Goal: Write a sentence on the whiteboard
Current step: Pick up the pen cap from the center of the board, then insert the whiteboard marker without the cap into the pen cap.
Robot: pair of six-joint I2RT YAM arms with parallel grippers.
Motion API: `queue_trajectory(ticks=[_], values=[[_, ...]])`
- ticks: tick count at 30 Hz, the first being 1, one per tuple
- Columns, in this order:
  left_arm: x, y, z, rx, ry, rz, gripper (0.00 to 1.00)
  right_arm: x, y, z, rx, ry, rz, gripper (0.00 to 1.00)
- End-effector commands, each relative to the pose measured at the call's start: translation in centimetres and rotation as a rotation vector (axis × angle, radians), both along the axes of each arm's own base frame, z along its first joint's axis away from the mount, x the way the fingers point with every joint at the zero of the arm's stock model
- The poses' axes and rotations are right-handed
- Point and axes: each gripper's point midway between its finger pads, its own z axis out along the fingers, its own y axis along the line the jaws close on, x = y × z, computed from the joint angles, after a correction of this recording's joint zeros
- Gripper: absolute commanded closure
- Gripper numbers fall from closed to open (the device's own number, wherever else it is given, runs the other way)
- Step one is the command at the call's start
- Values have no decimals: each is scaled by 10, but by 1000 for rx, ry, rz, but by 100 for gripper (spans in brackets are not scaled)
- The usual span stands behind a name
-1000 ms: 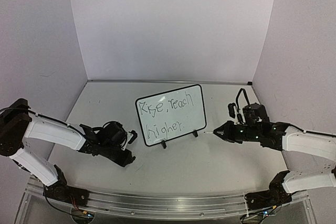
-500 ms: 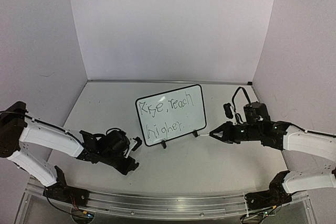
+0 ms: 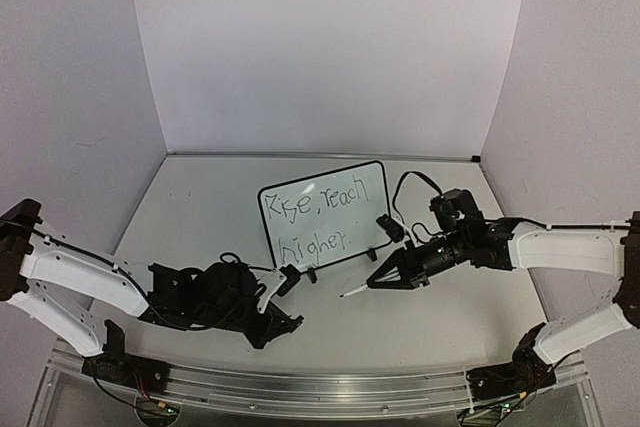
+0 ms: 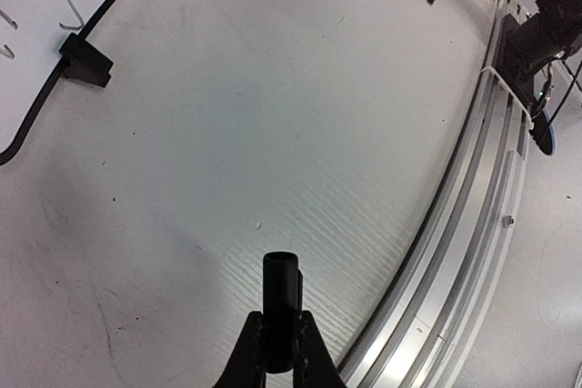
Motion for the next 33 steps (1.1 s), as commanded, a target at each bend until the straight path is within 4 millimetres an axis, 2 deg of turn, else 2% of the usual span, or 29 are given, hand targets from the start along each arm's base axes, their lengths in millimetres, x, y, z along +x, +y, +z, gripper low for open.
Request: queue_trajectory(ticks=[1, 5, 12, 33], values=[[5, -27, 38, -126, -57, -16, 100, -20, 20, 14, 63, 13, 142, 100], [1, -30, 42, -146, -61, -36, 100, -25, 31, 10, 60, 19, 186, 100], [-11, -37, 42, -164, -48, -95, 100, -18, 40, 8, 57, 4, 195, 100], [-20, -42, 44, -170, -66, -126, 100, -18, 50, -6, 36, 31, 220, 100]])
